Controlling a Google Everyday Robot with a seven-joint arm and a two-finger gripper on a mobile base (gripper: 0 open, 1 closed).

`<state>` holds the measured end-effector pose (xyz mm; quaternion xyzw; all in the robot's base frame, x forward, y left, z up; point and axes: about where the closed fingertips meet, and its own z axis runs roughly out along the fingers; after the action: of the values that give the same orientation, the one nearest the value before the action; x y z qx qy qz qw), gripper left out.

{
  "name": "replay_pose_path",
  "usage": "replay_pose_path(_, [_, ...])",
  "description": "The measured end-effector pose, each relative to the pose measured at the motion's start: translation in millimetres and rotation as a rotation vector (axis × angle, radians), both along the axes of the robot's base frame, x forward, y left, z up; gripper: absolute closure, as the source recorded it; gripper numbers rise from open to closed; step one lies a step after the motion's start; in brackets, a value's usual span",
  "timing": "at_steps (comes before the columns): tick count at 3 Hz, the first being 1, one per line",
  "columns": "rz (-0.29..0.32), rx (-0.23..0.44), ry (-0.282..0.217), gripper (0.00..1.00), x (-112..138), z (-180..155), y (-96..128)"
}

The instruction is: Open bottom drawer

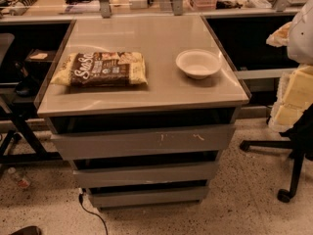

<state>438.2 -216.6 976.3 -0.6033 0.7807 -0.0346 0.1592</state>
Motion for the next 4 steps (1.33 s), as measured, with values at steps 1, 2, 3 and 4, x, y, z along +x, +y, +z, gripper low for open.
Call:
replay_pose_path(1, [-0.001, -0.001, -0.006, 0.00, 0.2, 0.3, 0.2])
replay_pose_path(2, [0.004, -0.027, 0.029, 0.00, -7.1, -35.4, -2.3])
replay_pose_path(3, [0.008, -0.033, 0.109, 0.00, -20.7, -110.9, -6.3])
replay_pose_path(4, [0.007, -0.023, 0.194, 0.00, -32.1, -175.2, -7.9])
